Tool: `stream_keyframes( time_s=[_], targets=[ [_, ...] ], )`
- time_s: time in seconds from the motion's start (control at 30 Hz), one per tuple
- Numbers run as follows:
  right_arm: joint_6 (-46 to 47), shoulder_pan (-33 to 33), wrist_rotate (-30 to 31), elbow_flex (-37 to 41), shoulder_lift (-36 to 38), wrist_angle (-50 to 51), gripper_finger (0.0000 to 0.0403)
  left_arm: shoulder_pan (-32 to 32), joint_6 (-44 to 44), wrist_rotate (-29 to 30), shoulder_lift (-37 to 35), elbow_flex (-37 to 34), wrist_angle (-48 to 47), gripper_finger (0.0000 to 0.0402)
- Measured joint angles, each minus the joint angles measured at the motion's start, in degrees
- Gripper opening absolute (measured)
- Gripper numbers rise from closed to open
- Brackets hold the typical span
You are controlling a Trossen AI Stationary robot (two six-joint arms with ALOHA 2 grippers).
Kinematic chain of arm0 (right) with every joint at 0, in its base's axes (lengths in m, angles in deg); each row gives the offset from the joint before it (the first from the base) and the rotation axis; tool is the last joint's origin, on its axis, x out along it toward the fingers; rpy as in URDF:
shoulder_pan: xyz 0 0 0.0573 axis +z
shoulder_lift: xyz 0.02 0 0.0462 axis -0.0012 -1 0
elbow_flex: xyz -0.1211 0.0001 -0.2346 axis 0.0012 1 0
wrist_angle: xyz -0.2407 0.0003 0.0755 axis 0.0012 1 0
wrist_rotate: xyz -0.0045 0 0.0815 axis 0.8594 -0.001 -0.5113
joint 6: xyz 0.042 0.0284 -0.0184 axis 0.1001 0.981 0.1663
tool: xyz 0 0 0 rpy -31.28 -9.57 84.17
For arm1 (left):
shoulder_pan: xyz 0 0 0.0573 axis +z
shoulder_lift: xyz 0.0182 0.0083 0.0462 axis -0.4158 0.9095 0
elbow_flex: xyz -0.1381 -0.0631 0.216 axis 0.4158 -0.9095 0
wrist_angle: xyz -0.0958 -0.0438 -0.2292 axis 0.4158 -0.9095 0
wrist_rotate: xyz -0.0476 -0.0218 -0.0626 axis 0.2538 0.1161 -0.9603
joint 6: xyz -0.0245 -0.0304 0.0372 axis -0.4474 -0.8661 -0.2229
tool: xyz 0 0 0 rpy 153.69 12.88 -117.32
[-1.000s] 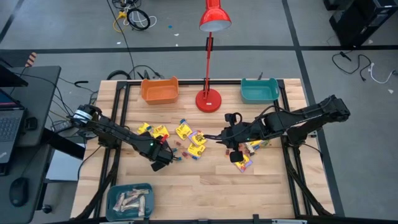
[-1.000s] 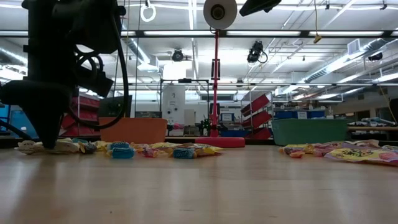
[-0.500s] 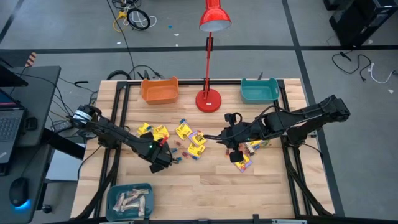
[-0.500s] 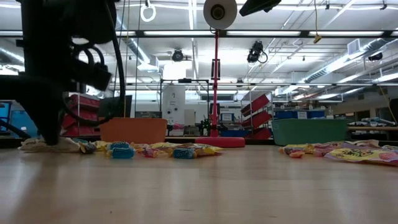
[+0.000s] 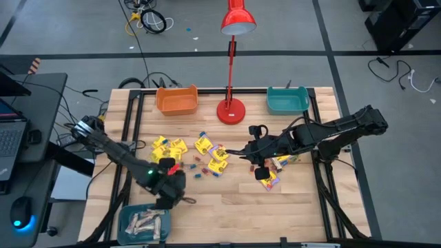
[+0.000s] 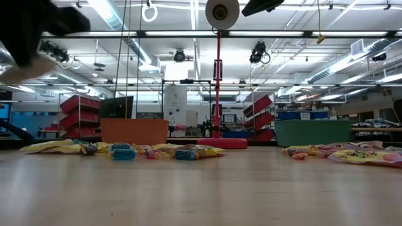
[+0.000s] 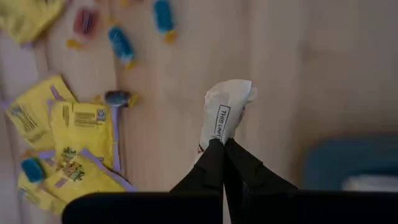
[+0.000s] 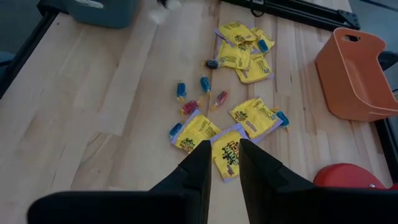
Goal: Sort candy
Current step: Put the white candy into the blue bin
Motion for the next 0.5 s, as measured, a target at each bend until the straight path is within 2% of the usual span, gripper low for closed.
stream_keyframes(
  time_s=[0.1,0.27,0.5],
  targets=[
    [0.31,0.0,0.0,0.0,0.01,0.77,0.0068,-4.54,-3.27,-2.34,-0.02,4.95,-3.36,0.0],
    [0.37,0.0,-0.02,0.0,-0.03,0.87,0.0068,-12.71,-13.43,-3.65,-0.04,10.98,-3.31,0.0],
    [0.33,0.0,-0.02,0.0,-2.48,0.35,0.0068,-22.82,-32.57,-2.06,0.23,12.68,-1.22,0.0]
  ],
)
